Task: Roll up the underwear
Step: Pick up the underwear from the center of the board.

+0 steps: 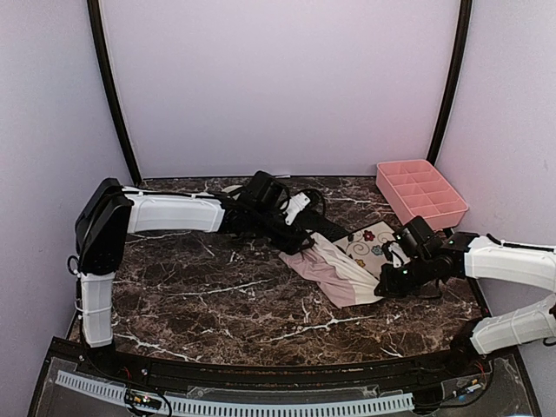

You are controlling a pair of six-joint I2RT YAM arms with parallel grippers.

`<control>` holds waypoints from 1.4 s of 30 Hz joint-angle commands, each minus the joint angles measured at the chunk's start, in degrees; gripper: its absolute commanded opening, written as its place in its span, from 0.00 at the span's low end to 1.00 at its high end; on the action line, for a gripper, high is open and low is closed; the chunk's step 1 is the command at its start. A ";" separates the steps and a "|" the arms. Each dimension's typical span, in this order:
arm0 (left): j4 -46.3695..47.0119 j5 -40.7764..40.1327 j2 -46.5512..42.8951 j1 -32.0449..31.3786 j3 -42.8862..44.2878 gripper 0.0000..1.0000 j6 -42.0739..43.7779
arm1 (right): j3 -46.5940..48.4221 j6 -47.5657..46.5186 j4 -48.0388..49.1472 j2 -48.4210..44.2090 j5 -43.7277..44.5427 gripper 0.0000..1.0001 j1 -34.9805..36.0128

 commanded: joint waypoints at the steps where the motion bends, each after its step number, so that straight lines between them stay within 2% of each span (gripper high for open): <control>1: 3.44 2.15 0.30 0.46 0.46 0.63 10.00 | 0.21 1.25 0.97 -1.30 0.80 0.00 -0.19; 4: 5.81 8.18 0.63 1.93 -0.54 0.62 12.48 | -0.89 2.10 1.77 -2.46 1.02 0.00 -0.22; 7: 6.32 10.62 1.94 2.29 0.05 0.62 14.84 | -1.38 2.44 1.91 -2.81 0.90 0.00 -0.17; 15: 5.85 12.19 7.11 2.30 4.65 0.61 21.08 | -1.74 2.50 1.75 -3.10 0.46 0.00 -0.20; 21: 5.66 11.83 11.31 3.03 10.40 0.57 21.28 | -2.06 2.70 1.47 -3.57 0.64 0.00 -0.20; 27: 7.46 11.30 12.87 3.77 12.04 0.42 19.35 | -1.68 2.61 0.22 -4.31 1.31 0.00 -0.21; 34: 8.20 11.09 13.11 4.64 14.32 0.02 16.69 | -0.70 2.00 -1.00 -4.98 2.80 0.00 -0.21; 42: 6.73 10.34 6.05 6.34 14.54 0.00 13.44 | 6.17 -3.25 -3.58 -4.90 7.34 0.00 -0.18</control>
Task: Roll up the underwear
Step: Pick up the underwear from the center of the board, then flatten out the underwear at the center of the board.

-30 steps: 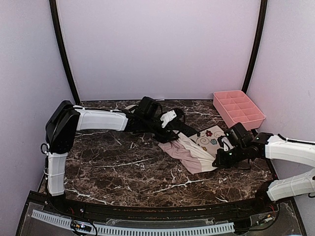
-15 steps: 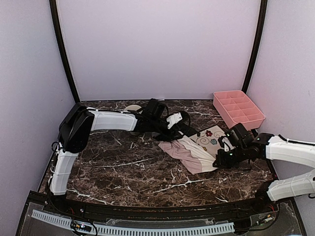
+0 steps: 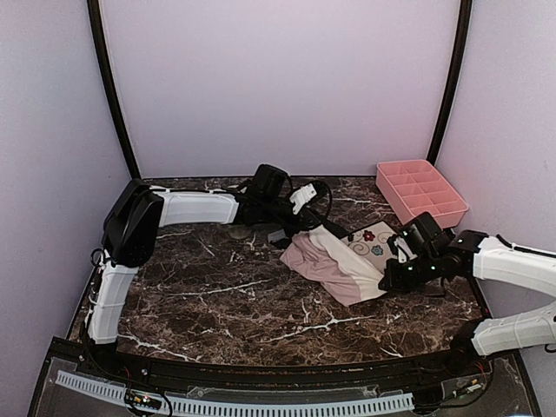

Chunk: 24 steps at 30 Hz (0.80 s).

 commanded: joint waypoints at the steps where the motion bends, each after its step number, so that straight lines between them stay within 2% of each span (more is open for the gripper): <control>1: -1.42 -1.85 -8.95 1.01 1.21 0.00 -1.69 | 7.41 -5.26 -1.93 -0.47 4.82 0.00 -0.19; 7: -6.01 -6.83 -20.23 1.47 -0.62 0.00 -1.60 | 21.47 -18.28 -3.43 3.61 6.43 0.00 -0.17; 14: -6.80 -13.88 -38.04 1.54 -14.55 0.00 -1.84 | 36.52 -31.78 -6.30 9.34 7.49 0.00 -0.05; 19: -11.69 -14.18 -48.07 1.21 -20.72 0.00 -4.05 | 43.97 -37.30 -8.89 11.50 4.45 0.00 0.28; 24: -15.03 -14.13 -56.92 -0.14 -27.25 0.00 -9.29 | 44.72 -39.13 -11.17 11.89 -1.41 0.00 3.62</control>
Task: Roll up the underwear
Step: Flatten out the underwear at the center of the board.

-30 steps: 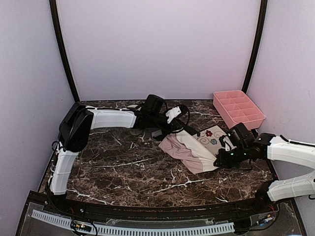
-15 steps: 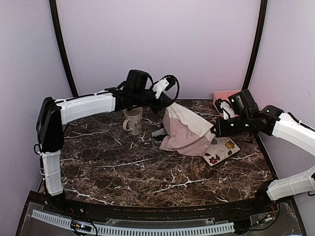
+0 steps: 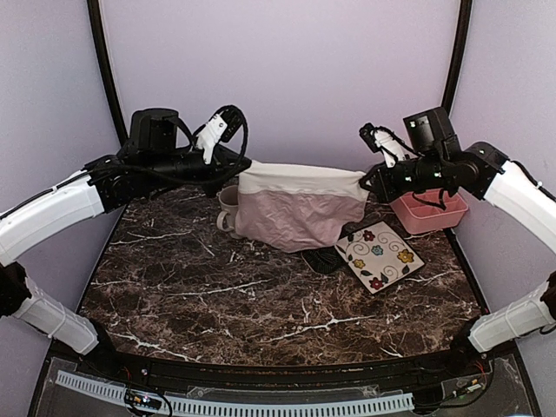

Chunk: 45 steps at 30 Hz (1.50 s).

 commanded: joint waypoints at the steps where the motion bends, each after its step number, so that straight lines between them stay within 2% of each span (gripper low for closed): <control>1: -5.00 -1.07 -7.15 -0.89 -5.98 0.00 -6.62 | 0.48 -3.40 -3.00 0.71 -5.76 0.00 2.52; 4: -2.55 -3.30 -9.17 -0.90 -10.14 0.00 -11.46 | 0.57 -2.53 -1.35 2.46 -4.52 0.00 2.49; 9: -3.05 -8.53 -5.13 0.17 -7.38 0.00 -13.62 | 8.76 -3.36 -1.01 10.26 -1.07 0.00 1.15; 13: -3.01 -9.41 -3.27 2.67 -3.89 0.00 -14.35 | 16.51 -4.93 -1.69 15.85 -0.23 0.00 0.28; 17: -4.18 -5.92 -4.96 3.03 -2.90 0.00 -11.70 | 18.89 -4.80 -1.23 15.62 -3.93 0.00 0.19; 21: -7.43 3.64 -9.35 2.99 -6.57 0.00 -10.94 | 10.68 -4.35 1.16 9.01 -11.21 0.00 2.33; 24: -9.90 10.67 -13.52 2.34 -13.88 0.00 -11.92 | -2.01 -3.52 3.51 3.35 -14.66 0.00 5.78; 28: -14.36 13.25 -19.26 -1.77 -25.69 0.00 -12.26 | -19.92 -1.21 8.47 -1.07 -16.58 0.00 12.79; 30: -15.95 16.21 -21.55 -4.69 -31.23 0.00 -13.18 | -25.18 -1.45 7.77 -1.15 -15.94 0.10 16.80; 31: -17.00 17.83 -22.15 -6.50 -33.36 0.08 -13.85 | -26.68 -1.23 6.94 -1.09 -15.98 0.23 18.53; 32: -17.64 17.75 -22.58 -8.75 -34.68 0.27 -14.64 | -26.71 -1.30 6.31 -1.11 -14.56 0.34 20.37; 33: -16.97 17.37 -23.28 -11.53 -35.35 0.40 -15.31 | -26.46 -1.29 6.37 -1.14 -16.27 0.45 21.13; 36: -18.15 16.37 -23.08 -13.37 -33.94 0.56 -16.02 | -24.48 0.31 5.47 -0.51 -17.80 0.64 21.11; 40: -24.15 8.22 -19.95 -13.30 -28.23 0.69 -12.53 | -21.49 0.48 4.57 2.06 -17.62 0.70 19.45; 45: -22.36 -1.98 -11.88 -12.46 -27.00 0.66 -10.63 | -20.48 5.04 7.81 7.28 -15.83 0.64 15.44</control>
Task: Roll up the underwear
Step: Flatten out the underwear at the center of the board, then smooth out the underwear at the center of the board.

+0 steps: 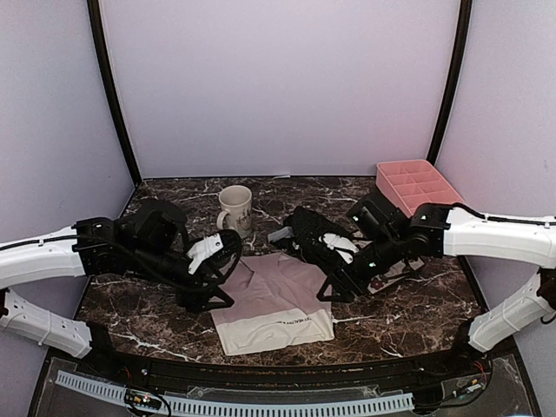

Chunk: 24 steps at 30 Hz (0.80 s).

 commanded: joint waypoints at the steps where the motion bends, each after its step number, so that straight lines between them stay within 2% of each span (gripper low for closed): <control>1: 0.18 -10.39 7.67 1.73 1.01 0.64 1.76 | 1.66 4.81 3.58 6.00 1.21 0.62 -3.11; 6: 3.67 -12.03 19.69 5.63 5.25 0.54 1.78 | 3.55 6.84 5.70 13.24 0.70 0.47 -3.17; 9: 1.99 -12.79 28.49 7.46 8.89 0.48 3.29 | 3.93 7.70 6.05 16.80 1.73 0.39 -3.26; 13: -0.33 -13.65 34.83 8.95 11.64 0.41 5.15 | 3.74 8.32 6.23 19.58 3.22 0.32 -3.43; 19: -7.86 -16.32 37.59 9.29 9.63 0.35 8.54 | 4.36 8.86 5.84 22.10 3.69 0.29 -3.50; 24: -10.29 -17.54 31.42 11.42 4.65 0.32 7.03 | 3.65 8.22 5.34 22.50 3.16 0.28 -3.52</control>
